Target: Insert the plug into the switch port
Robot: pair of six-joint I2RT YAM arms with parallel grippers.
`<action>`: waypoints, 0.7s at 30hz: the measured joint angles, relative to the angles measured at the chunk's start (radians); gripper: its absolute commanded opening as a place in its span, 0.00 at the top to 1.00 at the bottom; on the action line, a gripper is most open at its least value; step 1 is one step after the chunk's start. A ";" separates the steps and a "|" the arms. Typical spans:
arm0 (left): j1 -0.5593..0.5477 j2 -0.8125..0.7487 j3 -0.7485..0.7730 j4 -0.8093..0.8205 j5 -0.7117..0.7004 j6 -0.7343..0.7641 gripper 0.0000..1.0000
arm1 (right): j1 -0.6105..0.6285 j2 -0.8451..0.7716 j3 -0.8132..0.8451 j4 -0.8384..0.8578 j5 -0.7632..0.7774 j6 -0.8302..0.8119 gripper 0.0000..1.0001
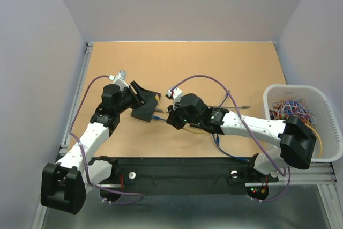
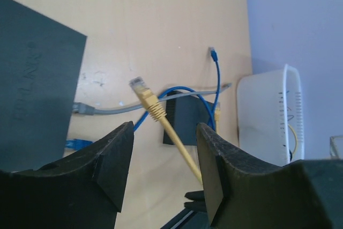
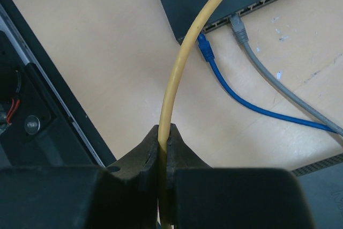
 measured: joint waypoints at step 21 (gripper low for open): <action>-0.027 0.058 -0.018 0.117 -0.042 -0.079 0.51 | 0.050 -0.074 -0.006 0.110 -0.063 0.001 1.00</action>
